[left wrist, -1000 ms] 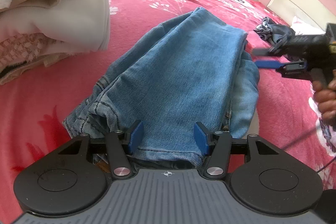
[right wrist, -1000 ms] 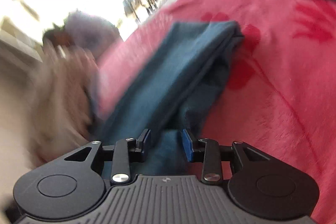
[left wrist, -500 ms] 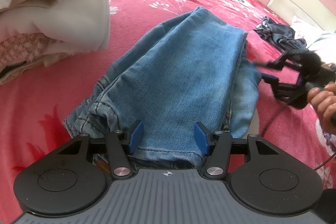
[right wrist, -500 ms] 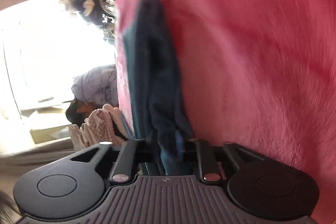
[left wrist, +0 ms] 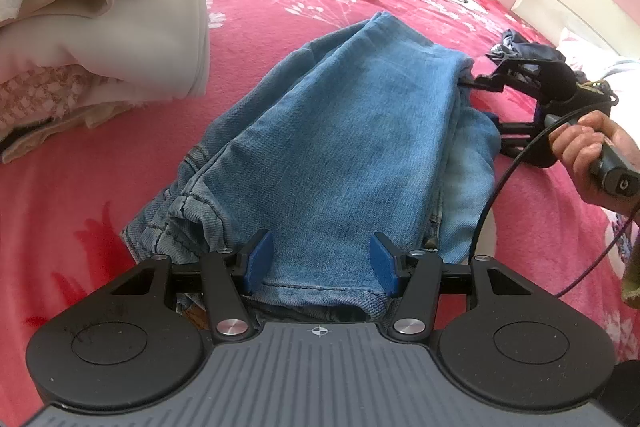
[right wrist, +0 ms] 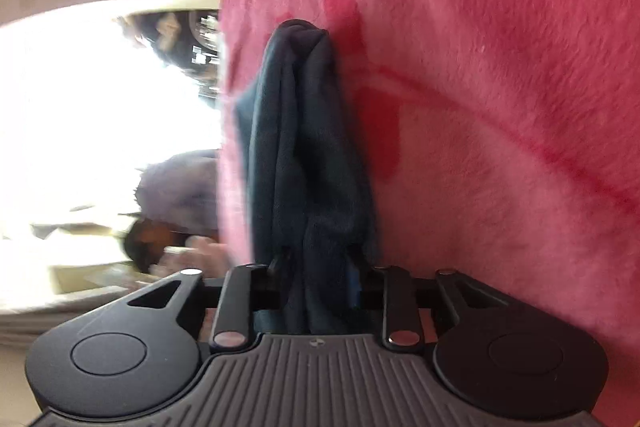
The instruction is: Fold clothes
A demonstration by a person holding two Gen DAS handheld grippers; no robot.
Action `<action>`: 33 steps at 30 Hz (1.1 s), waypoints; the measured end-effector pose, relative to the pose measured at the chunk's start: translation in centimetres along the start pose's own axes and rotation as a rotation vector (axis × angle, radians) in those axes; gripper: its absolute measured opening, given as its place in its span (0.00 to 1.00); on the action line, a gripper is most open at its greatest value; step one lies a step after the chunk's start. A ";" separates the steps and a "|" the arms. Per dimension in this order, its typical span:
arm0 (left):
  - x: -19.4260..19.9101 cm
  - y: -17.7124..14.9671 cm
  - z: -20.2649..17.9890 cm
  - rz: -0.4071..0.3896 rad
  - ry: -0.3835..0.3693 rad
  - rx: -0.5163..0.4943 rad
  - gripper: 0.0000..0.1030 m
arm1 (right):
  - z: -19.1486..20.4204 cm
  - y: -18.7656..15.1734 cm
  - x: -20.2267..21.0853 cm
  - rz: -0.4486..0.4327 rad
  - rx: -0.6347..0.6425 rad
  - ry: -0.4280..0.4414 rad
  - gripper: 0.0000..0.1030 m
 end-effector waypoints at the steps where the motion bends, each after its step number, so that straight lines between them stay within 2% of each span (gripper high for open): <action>1: 0.0 0.0 0.0 0.001 0.000 -0.001 0.53 | -0.2 0.1 -0.3 0.005 -0.020 0.026 0.18; 4: 0.0 0.0 0.0 0.002 0.000 -0.002 0.53 | -0.9 0.5 -1.0 0.017 -0.076 0.090 0.17; 6: 0.0 0.0 -0.1 0.002 0.002 -0.003 0.53 | -1.9 0.8 -0.9 0.021 -0.090 0.067 0.18; 7: 0.0 0.0 -0.1 0.002 0.003 -0.002 0.53 | -1.5 0.7 -0.4 0.020 -0.072 0.065 0.22; 8: 0.0 0.0 -0.1 0.001 0.004 -0.002 0.53 | -1.0 0.6 0.2 0.021 -0.044 0.062 0.32; 10: 0.0 0.0 -0.1 0.001 0.004 -0.002 0.53 | 0.5 -0.2 1.7 0.036 0.061 0.043 0.44; 13: 0.0 0.0 -0.1 0.000 0.003 -0.001 0.53 | 1.8 -2.4 2.8 0.120 0.212 -0.017 0.47; 15: 0.0 0.0 -0.1 0.000 0.002 -0.003 0.53 | 1.6 -3.9 2.9 0.174 0.296 -0.082 0.45; 16: -0.1 0.0 -0.1 0.000 0.001 -0.004 0.53 | 0.8 -4.0 2.6 0.168 0.288 -0.110 0.33; 18: 0.0 0.0 -0.1 -0.001 0.000 -0.005 0.53 | -0.8 -3.9 2.2 0.143 0.261 -0.164 0.18; 20: 0.0 0.0 -0.1 -0.003 0.000 -0.003 0.53 | -2.3 -2.2 3.2 0.040 0.199 -0.197 0.17; 22: 0.1 -0.1 -0.1 -0.008 -0.001 -0.002 0.53 | -0.7 -1.4 4.7 -0.025 0.274 -0.173 0.18; 23: 0.1 -0.1 -0.1 -0.010 -0.003 0.000 0.53 | 0.5 -1.7 5.3 -0.027 0.317 -0.128 0.19; 25: 0.0 -0.1 -0.1 -0.010 -0.005 0.001 0.53 | 2.6 -2.9 5.7 0.021 0.423 -0.059 0.21; 27: 0.0 -0.1 -0.1 -0.010 -0.005 0.001 0.53 | 3.4 -5.4 4.8 0.138 0.577 -0.069 0.21; 28: 0.0 -0.1 -0.1 -0.009 -0.006 0.001 0.53 | 3.1 -6.5 4.1 0.193 0.651 -0.103 0.21; 30: 0.0 -0.1 0.0 -0.006 -0.010 0.001 0.53 | 0.6 -7.5 1.8 0.270 0.781 -0.281 0.19; 31: 0.0 0.0 0.0 -0.003 -0.013 0.004 0.53 | -0.9 -7.5 1.2 0.285 0.818 -0.385 0.14; 33: 0.2 0.1 0.0 -0.001 -0.008 0.015 0.53 | 0.0 -7.5 1.6 0.259 0.824 -0.361 0.20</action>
Point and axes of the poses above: each gripper's, at about its wrist camera, not at the fingertips, and x roughly against the way its jaws point, z to its left, y to its top, the point moved 9 cm from there along -x, roughly the way its jaws point, and after that the axes turned 3 degrees about y, right-handed, at the moved point
